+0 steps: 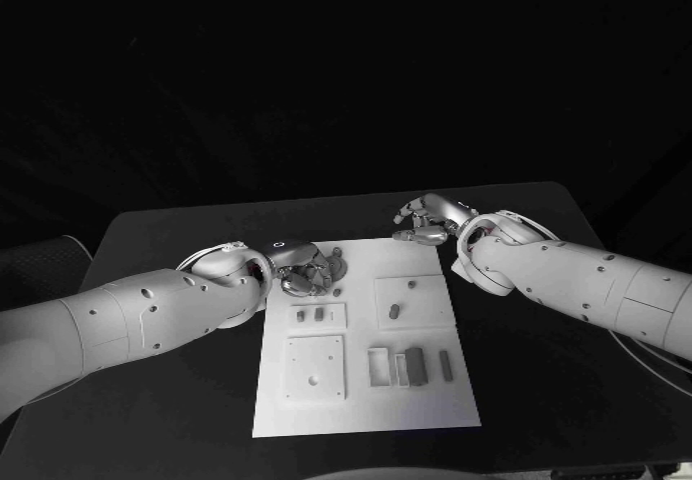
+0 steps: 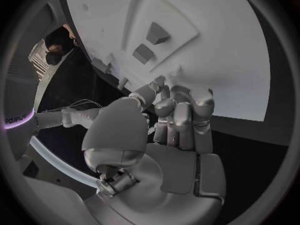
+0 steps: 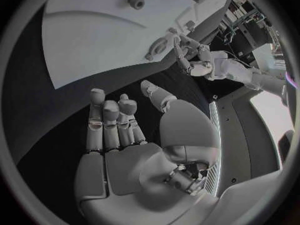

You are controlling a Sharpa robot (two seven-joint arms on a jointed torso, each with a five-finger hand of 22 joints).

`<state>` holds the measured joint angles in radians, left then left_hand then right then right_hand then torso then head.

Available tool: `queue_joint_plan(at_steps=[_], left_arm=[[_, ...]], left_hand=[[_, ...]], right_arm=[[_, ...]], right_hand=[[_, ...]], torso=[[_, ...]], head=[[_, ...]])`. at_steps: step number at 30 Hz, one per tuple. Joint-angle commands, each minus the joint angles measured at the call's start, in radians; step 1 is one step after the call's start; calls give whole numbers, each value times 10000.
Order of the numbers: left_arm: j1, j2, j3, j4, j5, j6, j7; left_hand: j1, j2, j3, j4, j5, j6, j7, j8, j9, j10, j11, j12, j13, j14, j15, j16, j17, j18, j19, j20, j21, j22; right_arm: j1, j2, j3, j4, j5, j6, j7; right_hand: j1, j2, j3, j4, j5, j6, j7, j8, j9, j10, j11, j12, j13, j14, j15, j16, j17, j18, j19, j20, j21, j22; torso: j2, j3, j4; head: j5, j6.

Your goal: Assemble the parts on the task board

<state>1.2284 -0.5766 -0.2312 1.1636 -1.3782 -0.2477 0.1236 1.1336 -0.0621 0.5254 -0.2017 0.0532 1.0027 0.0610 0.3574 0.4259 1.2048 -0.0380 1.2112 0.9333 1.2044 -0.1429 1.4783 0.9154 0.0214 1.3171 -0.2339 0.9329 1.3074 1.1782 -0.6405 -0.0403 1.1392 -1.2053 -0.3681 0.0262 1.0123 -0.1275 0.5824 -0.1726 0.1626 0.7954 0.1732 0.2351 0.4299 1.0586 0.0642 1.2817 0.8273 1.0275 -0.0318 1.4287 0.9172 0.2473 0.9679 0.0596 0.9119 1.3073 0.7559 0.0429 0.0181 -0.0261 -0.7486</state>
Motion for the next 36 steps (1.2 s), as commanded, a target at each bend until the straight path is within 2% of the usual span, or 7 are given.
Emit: queue_joint_plan(at_steps=[1,10,14,19,30,32,36], left_arm=[[14,-81,18,112,173,-121,25],[15,30,12,-28,153,-31,-61],[16,26,11,-41,127,-147,-69],[16,-3,11,-7,164,-273,-19],[17,3,2,72,107,89,65],[17,24,-3,68,124,164,68],[17,97,-14,38,-25,220,75]], left_hand=[[-2,-29,10,-51,42,209,161,10,-8,-16,15,45,10,69,-10,-18,7,1201,-41,10,47,193],[-8,-42,7,-57,41,207,161,5,-7,-11,16,46,10,74,-9,-18,12,1200,-40,9,51,192],[-7,-60,7,-69,42,196,164,-6,-9,-5,18,44,9,69,-8,-22,-1,1199,-39,7,54,191],[-46,-248,-3,-105,34,-73,248,-193,-72,30,95,8,-18,55,58,-63,-55,1199,-36,8,49,167],[39,-1413,-47,-201,34,-1296,316,-887,-359,49,162,-102,-96,25,124,-201,-137,1268,7,69,-48,82],[31,-1528,-64,-183,35,-1472,302,-976,-390,36,152,-113,-99,15,118,-217,-128,1276,5,73,-64,75],[10,-1613,-92,-153,40,-1570,287,-1017,-397,16,136,-124,-101,0,103,-234,-115,1283,-3,71,-80,72]], right_arm=[[-4,-12,2,13,-3,34,74],[-4,-2,2,24,-3,32,75],[-4,-5,1,24,-3,22,76],[-4,-13,1,28,-3,25,73],[-4,-27,1,33,-3,23,72],[-4,-27,1,34,-3,23,73],[-4,-24,1,36,-3,26,74]], right_hand=[[-51,77,-28,-9,30,1,60,39,-9,-36,12,39,-12,-24,-77,62,-11,145,-3,-44,-35,75],[-51,74,-28,-10,30,0,60,39,-10,-36,12,40,-13,-24,-77,62,-11,145,-3,-44,-35,75],[-51,73,-27,-11,29,-1,60,39,-10,-36,12,40,-14,-24,-77,63,-12,145,-3,-45,-35,75],[-50,73,-26,-12,29,-2,60,39,-11,-36,11,41,-14,-24,-77,63,-12,145,-3,-46,-35,74],[-48,74,-23,-13,31,-4,60,39,-12,-37,11,42,-16,-24,-77,63,-13,145,-2,-47,-36,74],[-48,75,-23,-14,31,-4,60,39,-12,-37,11,42,-16,-24,-77,63,-13,145,-2,-47,-36,74],[-48,76,-22,-14,32,-4,60,39,-13,-37,11,42,-16,-24,-77,63,-13,145,-1,-47,-36,74]], torso=[[-4,-1,14],[7,-7,-13],[5,5,-18],[6,13,-16],[6,12,-20],[6,12,-19],[7,9,-14]], head=[[18,20],[62,75],[76,83],[77,89],[69,88],[68,87],[61,81]])
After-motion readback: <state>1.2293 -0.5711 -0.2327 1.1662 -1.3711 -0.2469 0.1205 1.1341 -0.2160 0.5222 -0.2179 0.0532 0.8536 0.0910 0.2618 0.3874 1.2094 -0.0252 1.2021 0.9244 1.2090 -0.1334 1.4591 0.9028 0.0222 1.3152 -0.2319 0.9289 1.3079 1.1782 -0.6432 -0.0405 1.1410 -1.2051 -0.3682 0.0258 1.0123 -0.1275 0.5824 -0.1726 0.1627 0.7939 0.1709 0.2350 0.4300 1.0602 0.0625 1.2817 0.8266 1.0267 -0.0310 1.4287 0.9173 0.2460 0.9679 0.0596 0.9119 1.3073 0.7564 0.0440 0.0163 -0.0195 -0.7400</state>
